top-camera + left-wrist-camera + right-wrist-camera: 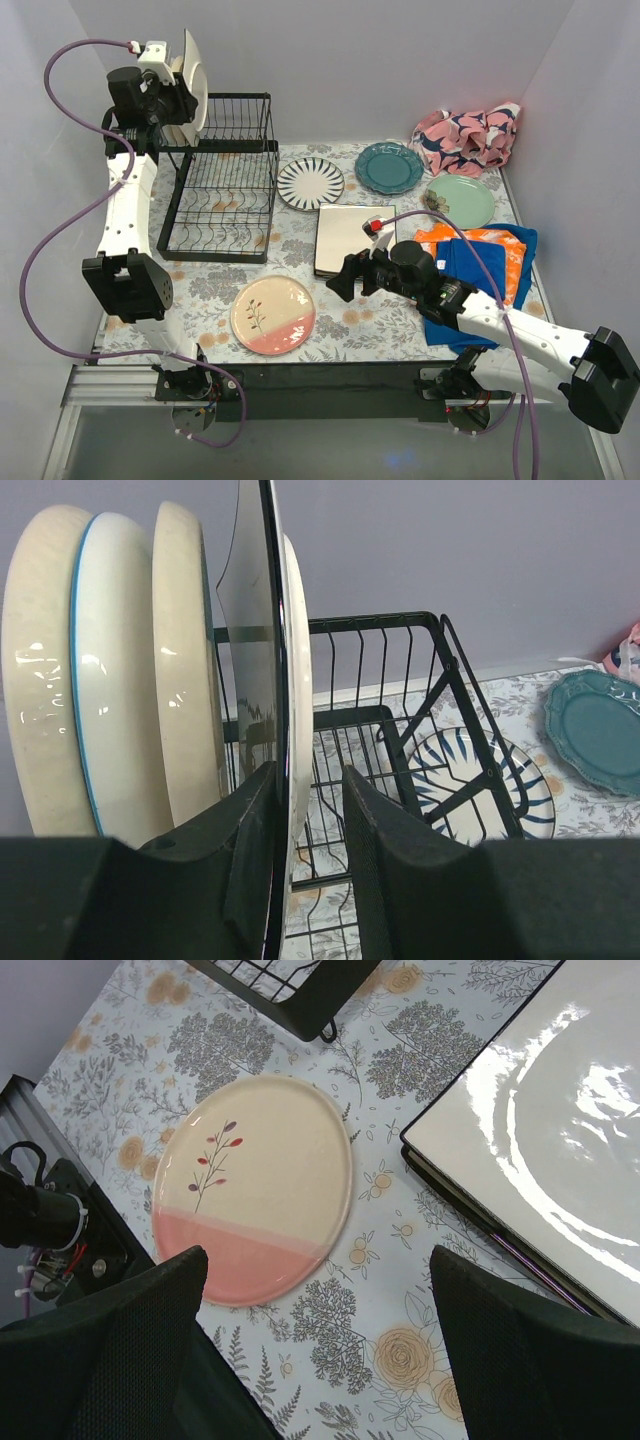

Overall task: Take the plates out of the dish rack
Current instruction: Unload the plate from the dish rack.

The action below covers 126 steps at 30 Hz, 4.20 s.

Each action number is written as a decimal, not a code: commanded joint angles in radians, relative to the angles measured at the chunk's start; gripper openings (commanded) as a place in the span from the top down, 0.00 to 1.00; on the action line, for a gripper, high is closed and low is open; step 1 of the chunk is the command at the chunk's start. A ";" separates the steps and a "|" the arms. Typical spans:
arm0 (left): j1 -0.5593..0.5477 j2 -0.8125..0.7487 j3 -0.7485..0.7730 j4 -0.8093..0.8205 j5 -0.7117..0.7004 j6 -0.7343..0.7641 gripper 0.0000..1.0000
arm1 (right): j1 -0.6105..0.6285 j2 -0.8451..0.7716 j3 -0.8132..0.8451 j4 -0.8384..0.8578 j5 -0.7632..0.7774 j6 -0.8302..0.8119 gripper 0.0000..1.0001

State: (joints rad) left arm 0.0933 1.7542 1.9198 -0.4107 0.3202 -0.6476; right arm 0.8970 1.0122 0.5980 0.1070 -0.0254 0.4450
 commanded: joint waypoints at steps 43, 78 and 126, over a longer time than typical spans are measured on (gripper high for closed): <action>-0.078 -0.110 -0.004 0.196 -0.033 0.147 1.00 | -0.001 0.019 0.013 0.068 -0.048 0.009 0.05; -0.081 -0.165 0.009 0.281 0.101 0.190 1.00 | -0.001 0.035 0.008 0.071 -0.018 0.001 0.05; -0.309 -0.331 -0.168 0.524 0.036 0.509 1.00 | 0.000 0.002 0.033 0.069 -0.004 -0.014 0.04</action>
State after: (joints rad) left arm -0.1936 1.5532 1.7214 -0.0860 0.4026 -0.2470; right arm 0.8970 1.0458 0.5983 0.1352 -0.0338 0.4404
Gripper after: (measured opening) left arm 0.083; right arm 0.963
